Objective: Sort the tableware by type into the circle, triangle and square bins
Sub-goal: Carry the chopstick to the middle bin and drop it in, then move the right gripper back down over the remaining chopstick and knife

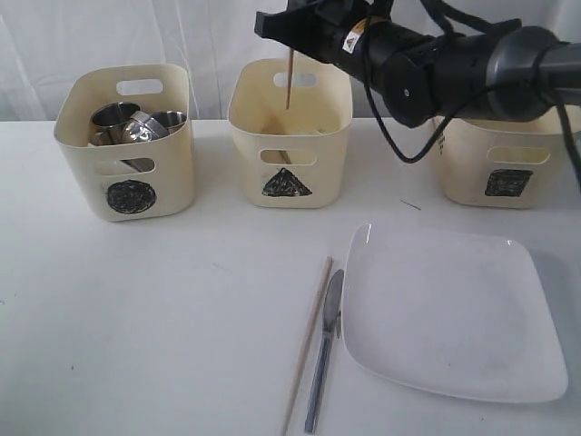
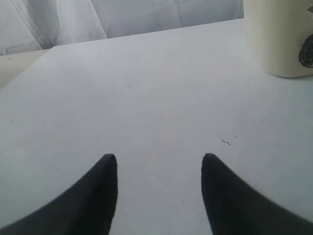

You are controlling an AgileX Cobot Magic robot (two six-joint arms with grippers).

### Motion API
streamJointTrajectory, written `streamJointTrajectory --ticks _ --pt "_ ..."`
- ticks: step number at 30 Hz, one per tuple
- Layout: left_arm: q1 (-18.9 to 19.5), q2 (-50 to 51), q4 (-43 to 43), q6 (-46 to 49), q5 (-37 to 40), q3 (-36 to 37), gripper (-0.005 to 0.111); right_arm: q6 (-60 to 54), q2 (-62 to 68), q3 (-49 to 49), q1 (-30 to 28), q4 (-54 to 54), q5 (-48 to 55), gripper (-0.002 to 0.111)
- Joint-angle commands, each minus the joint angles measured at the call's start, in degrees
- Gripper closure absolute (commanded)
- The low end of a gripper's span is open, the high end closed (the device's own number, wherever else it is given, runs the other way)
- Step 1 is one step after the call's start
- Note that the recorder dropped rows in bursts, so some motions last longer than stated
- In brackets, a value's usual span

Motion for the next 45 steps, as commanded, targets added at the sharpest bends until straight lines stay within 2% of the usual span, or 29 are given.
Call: streamJointTrajectory --ticks 1,7,9,14,17,25,29,36,38,39,43,45 --pt "0.1 -0.3 -0.55 0.0 -0.24 0.21 0.05 -1.59 3.68 -4.27 -1.23 0.07 3.57 0.108" --pt "0.1 -0.3 -0.55 0.0 -0.24 0.21 0.05 -2.02 7.23 -8.26 -1.69 0.07 9.34 0.108" --pt "0.1 -0.3 -0.55 0.0 -0.24 0.21 0.05 -2.02 7.48 -8.64 -1.69 0.07 9.64 0.105" --pt "0.1 -0.3 -0.55 0.0 -0.24 0.21 0.05 -3.85 7.61 -8.64 -1.69 0.07 9.26 0.082" --pt "0.1 -0.3 -0.55 0.0 -0.24 0.21 0.05 -4.99 7.47 -8.64 -1.69 0.07 9.26 0.072" --pt "0.1 -0.3 -0.55 0.0 -0.24 0.21 0.05 -5.08 3.4 -7.92 -1.69 0.07 14.62 0.071" --pt "0.1 -0.3 -0.55 0.0 -0.24 0.21 0.05 -5.08 -1.39 -2.65 -1.69 0.07 17.08 0.071" --pt "0.1 -0.3 -0.55 0.0 -0.24 0.21 0.05 -1.68 -14.39 14.86 -0.31 1.16 18.93 0.071" --pt "0.1 -0.3 -0.55 0.0 -0.24 0.21 0.05 1.97 -19.93 20.63 2.25 4.92 26.72 0.071" --pt "0.1 -0.3 -0.55 0.0 -0.24 0.21 0.05 5.25 -22.24 22.95 4.3 6.96 35.12 0.071" --pt "0.1 -0.3 -0.55 0.0 -0.24 0.21 0.05 5.71 -23.45 23.49 11.74 9.02 59.21 0.071" --pt "0.1 -0.3 -0.55 0.0 -0.24 0.21 0.05 8.34 -23.34 23.49 13.82 9.15 63.08 0.071"
